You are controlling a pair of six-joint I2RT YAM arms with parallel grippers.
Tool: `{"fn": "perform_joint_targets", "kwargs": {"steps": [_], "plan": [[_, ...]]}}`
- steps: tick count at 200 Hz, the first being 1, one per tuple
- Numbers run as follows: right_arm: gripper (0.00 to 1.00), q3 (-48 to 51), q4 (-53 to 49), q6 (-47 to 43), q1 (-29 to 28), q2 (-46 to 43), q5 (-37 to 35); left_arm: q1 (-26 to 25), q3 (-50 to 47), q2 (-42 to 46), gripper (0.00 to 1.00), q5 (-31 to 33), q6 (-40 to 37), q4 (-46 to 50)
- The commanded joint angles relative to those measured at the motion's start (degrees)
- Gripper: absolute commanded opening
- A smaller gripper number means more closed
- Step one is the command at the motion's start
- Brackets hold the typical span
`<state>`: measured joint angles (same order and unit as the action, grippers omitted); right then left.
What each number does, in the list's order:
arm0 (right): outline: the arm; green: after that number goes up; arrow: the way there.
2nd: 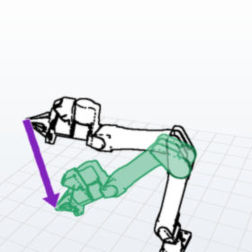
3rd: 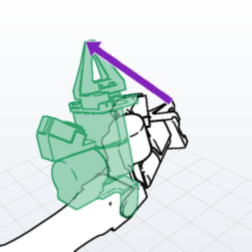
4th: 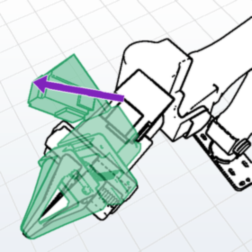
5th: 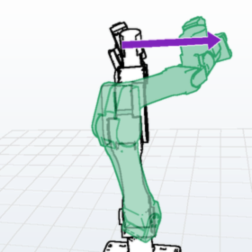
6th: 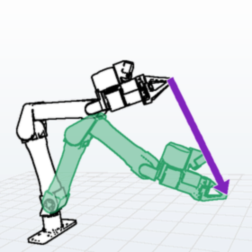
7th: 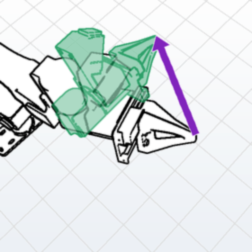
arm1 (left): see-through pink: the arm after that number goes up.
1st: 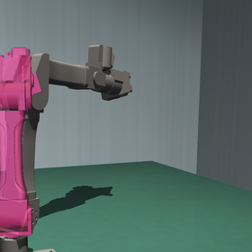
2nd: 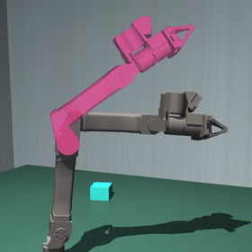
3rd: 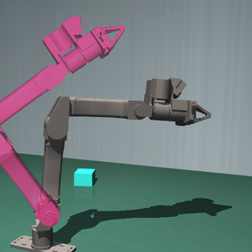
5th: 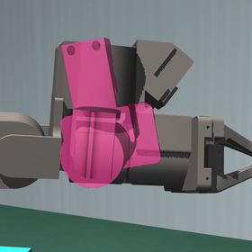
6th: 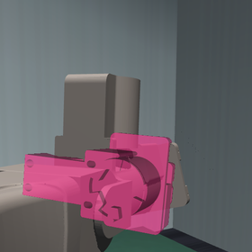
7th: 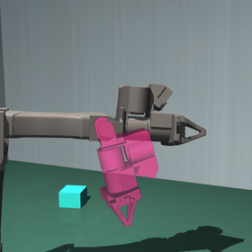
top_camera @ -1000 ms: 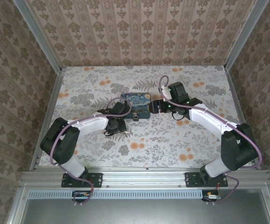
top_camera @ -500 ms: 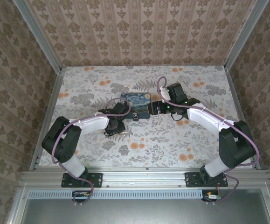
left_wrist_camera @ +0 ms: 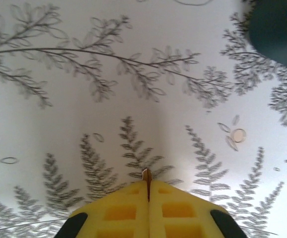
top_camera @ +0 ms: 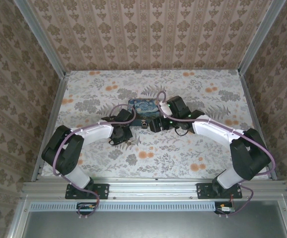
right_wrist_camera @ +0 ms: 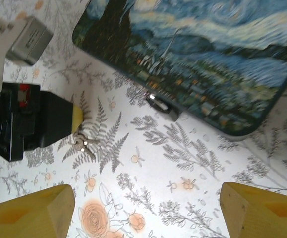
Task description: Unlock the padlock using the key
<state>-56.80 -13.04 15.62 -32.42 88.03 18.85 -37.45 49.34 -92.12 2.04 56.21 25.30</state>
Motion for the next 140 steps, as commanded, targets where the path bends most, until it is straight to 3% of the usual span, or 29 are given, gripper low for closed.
{"fn": "perform_joint_targets", "kwargs": {"steps": [1, 65, 88, 126, 140], "plan": [[0.78, 0.6, 1.8, 1.5, -1.9, -0.3, 1.3, 0.3, -0.5, 2.7, 0.03, -2.5, 0.8, -0.9], [0.71, 5.9, 13.8, 5.0, -6.1, 0.4, 5.1, 1.5, 0.2, 8.2, 0.00, -2.8, -0.1, 1.2], [0.58, 8.5, 21.6, 4.7, -9.5, 0.6, 2.3, 1.8, 1.0, 9.4, 0.00, -4.5, 1.0, 1.9], [0.33, 13.7, 36.5, -2.1, -16.1, 0.2, -9.5, 2.0, 4.5, 9.9, 0.00, -11.0, 5.2, 5.7], [0.31, 14.7, 40.2, -4.0, -16.6, 1.7, -11.0, 2.3, 5.5, 9.8, 0.00, -13.7, 7.2, 7.3]]}}
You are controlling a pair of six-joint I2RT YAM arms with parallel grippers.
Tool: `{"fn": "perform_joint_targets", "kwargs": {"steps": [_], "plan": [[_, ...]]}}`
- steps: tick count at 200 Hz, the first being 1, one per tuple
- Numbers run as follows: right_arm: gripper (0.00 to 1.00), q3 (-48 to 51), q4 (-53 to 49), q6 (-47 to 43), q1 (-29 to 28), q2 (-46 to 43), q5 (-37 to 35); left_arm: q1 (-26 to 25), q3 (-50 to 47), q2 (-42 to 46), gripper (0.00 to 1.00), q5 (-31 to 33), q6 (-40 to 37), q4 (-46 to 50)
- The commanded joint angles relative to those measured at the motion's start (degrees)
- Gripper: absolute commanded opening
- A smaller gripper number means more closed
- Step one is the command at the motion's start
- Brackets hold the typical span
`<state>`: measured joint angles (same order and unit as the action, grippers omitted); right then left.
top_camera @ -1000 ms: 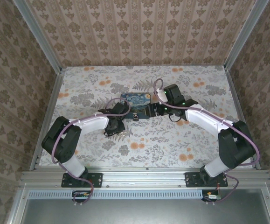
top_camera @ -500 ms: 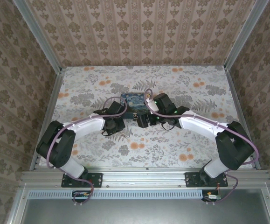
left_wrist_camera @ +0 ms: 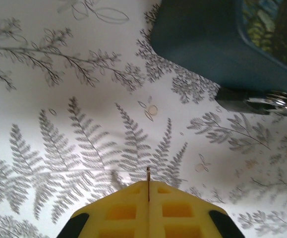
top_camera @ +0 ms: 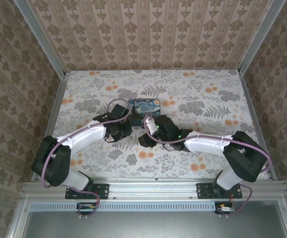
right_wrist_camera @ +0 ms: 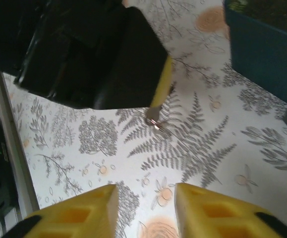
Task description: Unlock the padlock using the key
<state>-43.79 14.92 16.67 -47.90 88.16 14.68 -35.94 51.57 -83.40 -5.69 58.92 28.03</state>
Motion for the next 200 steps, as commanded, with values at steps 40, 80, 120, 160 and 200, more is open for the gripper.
{"fn": "perform_joint_targets", "kwargs": {"steps": [40, 80, 120, 160, 200], "plan": [[0.32, 3.8, 18.7, -8.1, -1.8, 3.9, -7.8, 1.2, 2.7, 1.1, 0.00, -11.5, 13.1, 7.5], [0.29, 3.9, 19.4, -9.0, -1.9, 4.6, -6.9, 1.6, 2.2, 2.8, 0.00, -12.6, 18.0, 5.9], [0.29, 4.4, 20.9, -9.7, -2.3, 4.7, -4.4, 2.3, 2.5, 3.1, 0.00, -12.4, 18.5, 5.7], [0.28, 5.6, 22.0, -10.6, -2.8, 4.9, -3.4, 3.6, 1.8, 4.3, 0.00, -12.7, 18.8, 6.0], [0.30, 7.4, 24.6, -10.9, -3.0, 4.1, -4.7, 4.9, 0.1, 5.8, 0.00, -13.6, 19.8, 5.1]]}}
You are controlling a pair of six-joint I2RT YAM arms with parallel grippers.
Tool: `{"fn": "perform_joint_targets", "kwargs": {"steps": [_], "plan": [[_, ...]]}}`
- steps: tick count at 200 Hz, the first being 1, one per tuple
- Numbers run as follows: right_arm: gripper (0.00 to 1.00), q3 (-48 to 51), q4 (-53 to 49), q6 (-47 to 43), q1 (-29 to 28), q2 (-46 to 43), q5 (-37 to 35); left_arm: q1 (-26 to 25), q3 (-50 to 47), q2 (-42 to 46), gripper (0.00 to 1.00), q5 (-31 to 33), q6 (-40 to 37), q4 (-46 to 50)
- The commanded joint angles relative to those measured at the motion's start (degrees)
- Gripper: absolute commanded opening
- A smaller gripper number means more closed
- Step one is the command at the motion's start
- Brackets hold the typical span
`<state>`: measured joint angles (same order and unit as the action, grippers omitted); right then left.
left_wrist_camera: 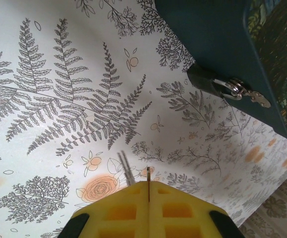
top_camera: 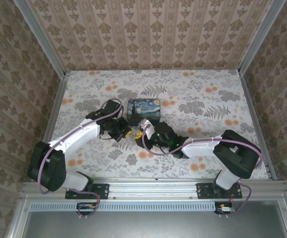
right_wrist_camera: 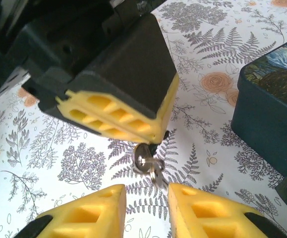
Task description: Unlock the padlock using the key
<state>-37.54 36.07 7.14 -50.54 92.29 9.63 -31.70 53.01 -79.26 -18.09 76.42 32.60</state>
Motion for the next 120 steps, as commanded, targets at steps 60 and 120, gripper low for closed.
{"fn": "perform_joint_targets", "kwargs": {"steps": [60, 120], "plan": [[0.29, -3.4, -0.9, -6.0, -2.4, 1.2, -1.2, 0.8, -1.4, 1.8, 0.00, -2.6, 2.9, -0.6], [0.25, -7.4, -4.2, -7.0, -2.7, 3.9, -2.8, 0.8, -1.7, 2.1, 0.00, -3.4, 3.4, -1.8]]}}
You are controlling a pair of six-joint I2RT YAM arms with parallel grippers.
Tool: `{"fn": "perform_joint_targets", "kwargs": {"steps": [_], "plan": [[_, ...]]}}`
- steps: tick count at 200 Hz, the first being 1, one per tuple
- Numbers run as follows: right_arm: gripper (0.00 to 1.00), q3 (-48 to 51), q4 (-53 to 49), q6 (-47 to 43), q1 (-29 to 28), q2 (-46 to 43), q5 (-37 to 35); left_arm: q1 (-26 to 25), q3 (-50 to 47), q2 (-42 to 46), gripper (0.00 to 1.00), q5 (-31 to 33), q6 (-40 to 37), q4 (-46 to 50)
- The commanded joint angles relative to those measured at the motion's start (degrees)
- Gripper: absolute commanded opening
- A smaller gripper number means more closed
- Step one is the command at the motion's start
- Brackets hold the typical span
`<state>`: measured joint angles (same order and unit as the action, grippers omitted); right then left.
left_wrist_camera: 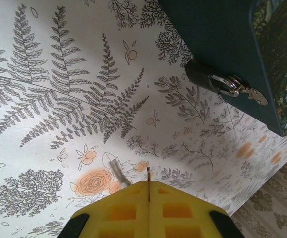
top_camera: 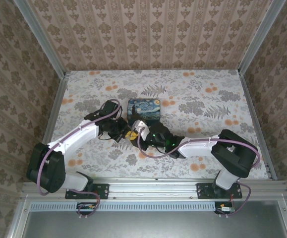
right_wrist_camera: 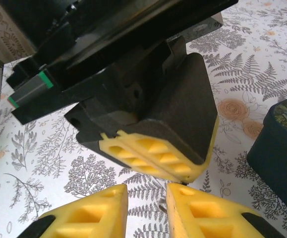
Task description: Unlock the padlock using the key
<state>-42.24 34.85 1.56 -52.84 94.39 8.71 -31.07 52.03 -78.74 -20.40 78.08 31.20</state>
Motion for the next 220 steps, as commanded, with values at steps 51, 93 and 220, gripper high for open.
{"fn": "perform_joint_targets", "kwargs": {"steps": [51, 93, 220], "plan": [[0.19, -3.6, -4.3, -2.1, -0.4, 3.7, -3.6, 0.6, -0.7, 2.1, 0.00, -1.4, 1.9, -0.5], [0.18, -3.7, -5.8, -2.9, -0.4, 4.6, -5.8, 0.7, -0.5, 1.9, 0.00, -1.5, 2.4, -0.9], [0.23, -1.3, -8.0, 1.5, 3.1, -0.2, -4.3, 4.0, -2.4, 1.9, 0.22, 8.3, -12.6, 7.1]]}}
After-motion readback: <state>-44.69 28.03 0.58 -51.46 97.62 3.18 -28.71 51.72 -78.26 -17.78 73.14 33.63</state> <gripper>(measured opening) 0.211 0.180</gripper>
